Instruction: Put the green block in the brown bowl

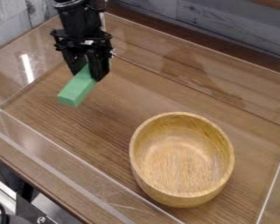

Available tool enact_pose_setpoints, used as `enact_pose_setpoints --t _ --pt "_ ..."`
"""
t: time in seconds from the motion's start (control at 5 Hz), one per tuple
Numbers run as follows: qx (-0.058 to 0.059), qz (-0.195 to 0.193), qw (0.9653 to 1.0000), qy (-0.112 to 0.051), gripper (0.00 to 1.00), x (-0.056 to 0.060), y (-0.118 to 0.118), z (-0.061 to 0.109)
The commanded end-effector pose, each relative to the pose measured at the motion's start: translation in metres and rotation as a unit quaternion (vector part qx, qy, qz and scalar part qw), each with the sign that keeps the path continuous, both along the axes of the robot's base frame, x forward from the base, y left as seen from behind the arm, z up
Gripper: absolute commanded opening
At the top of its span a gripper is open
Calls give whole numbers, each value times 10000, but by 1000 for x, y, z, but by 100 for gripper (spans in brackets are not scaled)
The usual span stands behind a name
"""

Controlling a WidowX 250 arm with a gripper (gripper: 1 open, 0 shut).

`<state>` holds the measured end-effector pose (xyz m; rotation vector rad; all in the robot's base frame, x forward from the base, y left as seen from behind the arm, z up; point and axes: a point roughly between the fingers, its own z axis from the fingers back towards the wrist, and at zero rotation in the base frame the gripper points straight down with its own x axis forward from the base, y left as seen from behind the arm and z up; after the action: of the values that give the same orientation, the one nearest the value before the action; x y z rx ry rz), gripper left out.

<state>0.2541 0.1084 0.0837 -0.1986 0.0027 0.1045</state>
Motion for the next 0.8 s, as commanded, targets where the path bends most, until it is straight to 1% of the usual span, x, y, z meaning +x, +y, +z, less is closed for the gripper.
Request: enact_pose_setpoints --t 0.0,0.2,0.4,0.6 --pt "22 28 9999 -134 0 -7 -30 25" --pt "-27 -61 9999 -75 0 -14 -60 39" --pt "-33 -266 9996 -82 0 -22 -105 45" --pt "-38 -499 9987 -116 0 -35 -155 46"
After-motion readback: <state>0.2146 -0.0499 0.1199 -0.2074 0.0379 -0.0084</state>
